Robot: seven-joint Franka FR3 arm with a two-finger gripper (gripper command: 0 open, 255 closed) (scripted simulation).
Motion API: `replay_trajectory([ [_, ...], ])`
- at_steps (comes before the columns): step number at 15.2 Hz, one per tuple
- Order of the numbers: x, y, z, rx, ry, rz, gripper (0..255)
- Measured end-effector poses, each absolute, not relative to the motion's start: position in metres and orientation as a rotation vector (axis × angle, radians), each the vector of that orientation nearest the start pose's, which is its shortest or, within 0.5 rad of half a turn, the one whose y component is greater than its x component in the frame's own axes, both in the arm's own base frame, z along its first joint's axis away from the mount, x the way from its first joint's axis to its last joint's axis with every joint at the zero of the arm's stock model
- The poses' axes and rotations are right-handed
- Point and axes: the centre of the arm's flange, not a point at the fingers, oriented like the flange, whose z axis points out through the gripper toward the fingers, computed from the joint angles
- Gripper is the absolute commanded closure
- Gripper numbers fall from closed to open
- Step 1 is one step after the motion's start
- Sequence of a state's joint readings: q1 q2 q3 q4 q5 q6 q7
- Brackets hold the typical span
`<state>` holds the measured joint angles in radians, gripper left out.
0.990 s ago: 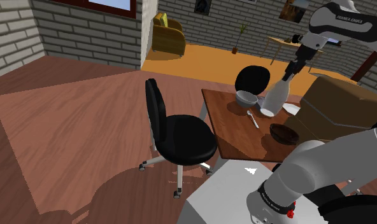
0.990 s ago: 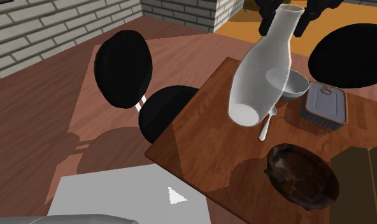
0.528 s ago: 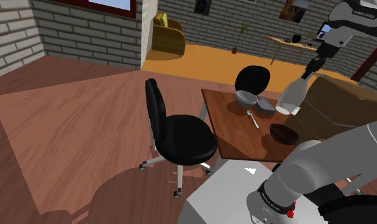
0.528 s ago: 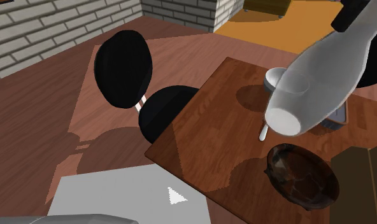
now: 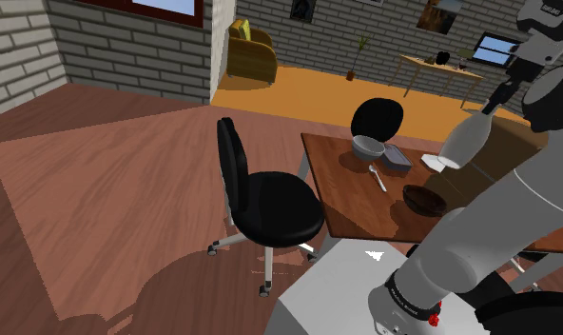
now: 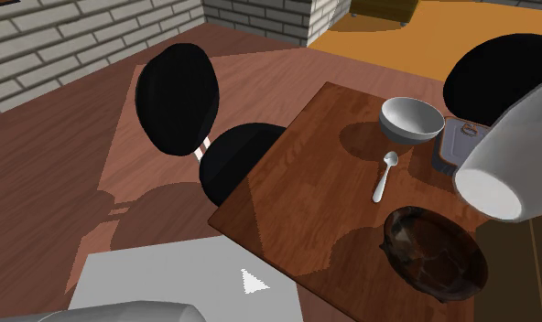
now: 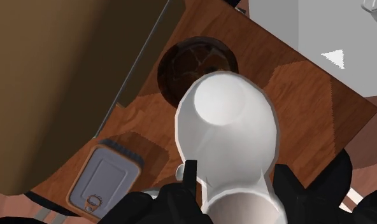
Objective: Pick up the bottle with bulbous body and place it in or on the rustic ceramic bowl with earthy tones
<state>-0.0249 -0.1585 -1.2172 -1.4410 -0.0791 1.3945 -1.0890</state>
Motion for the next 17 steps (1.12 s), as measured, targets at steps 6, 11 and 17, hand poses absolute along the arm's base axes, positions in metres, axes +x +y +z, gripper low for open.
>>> replay_trajectory([
  [6,0.100,-0.513,0.675,-3.113,0.240,-0.111,255],
  [11,0.101,-0.515,0.647,-3.113,0.241,-0.110,255],
  [17,0.101,-0.515,0.617,-3.113,0.241,-0.110,255],
])
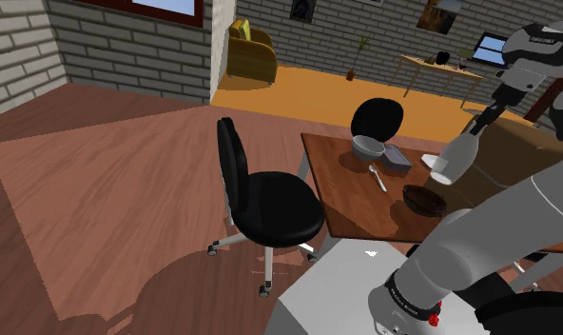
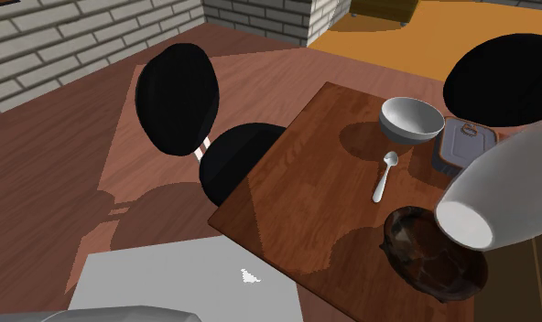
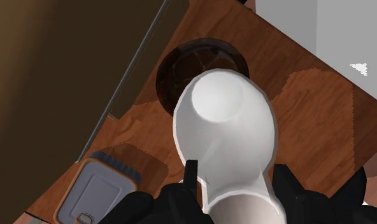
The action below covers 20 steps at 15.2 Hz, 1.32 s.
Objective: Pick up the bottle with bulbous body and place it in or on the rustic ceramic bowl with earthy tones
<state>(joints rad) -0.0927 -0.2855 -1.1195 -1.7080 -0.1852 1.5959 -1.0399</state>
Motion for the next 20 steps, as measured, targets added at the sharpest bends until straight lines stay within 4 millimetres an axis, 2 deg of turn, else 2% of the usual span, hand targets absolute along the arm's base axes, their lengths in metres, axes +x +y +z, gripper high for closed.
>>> replay_trajectory([
  [15,0.102,-0.513,0.535,-3.113,0.240,-0.110,255],
  [20,0.101,-0.514,0.528,-3.114,0.240,-0.110,255],
])
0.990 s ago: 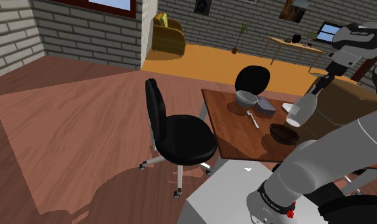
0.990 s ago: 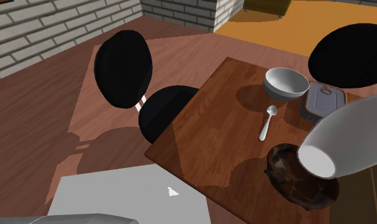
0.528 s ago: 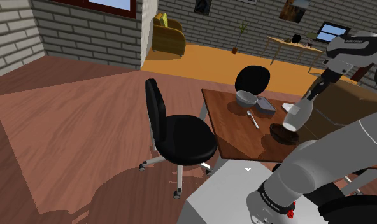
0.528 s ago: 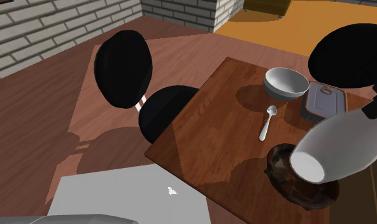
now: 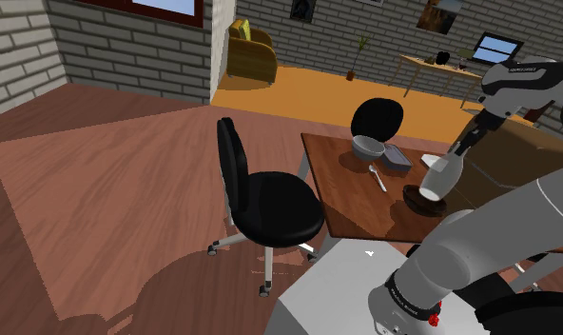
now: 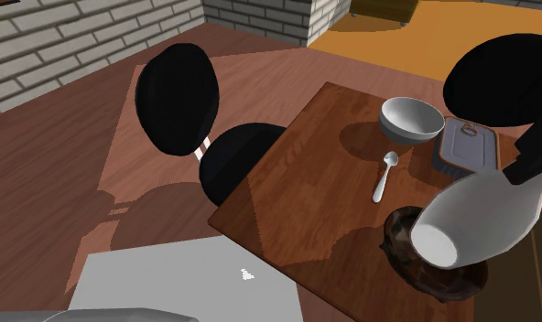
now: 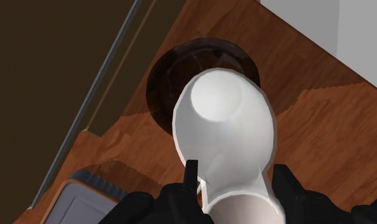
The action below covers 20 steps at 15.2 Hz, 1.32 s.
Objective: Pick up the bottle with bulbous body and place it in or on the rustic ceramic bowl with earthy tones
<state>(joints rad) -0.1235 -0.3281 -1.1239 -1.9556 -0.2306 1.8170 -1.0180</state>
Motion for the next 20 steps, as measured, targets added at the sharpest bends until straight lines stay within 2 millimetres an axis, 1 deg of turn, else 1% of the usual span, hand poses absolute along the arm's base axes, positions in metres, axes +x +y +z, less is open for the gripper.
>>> replay_trajectory([
  [2,0.101,-0.514,0.528,-3.114,0.240,-0.110,255],
  [3,0.101,-0.514,0.528,-3.114,0.240,-0.110,0],
  [9,0.101,-0.514,0.528,-3.114,0.240,-0.111,0],
  [10,0.101,-0.515,0.534,-3.114,0.240,-0.111,0],
  [11,0.099,-0.515,0.544,-3.115,0.240,-0.111,0],
  [13,0.097,-0.515,0.569,-3.115,0.241,-0.111,0],
  [14,0.097,-0.515,0.573,-3.115,0.241,-0.112,0],
  [20,0.097,-0.514,0.578,-3.114,0.240,-0.111,0],
])
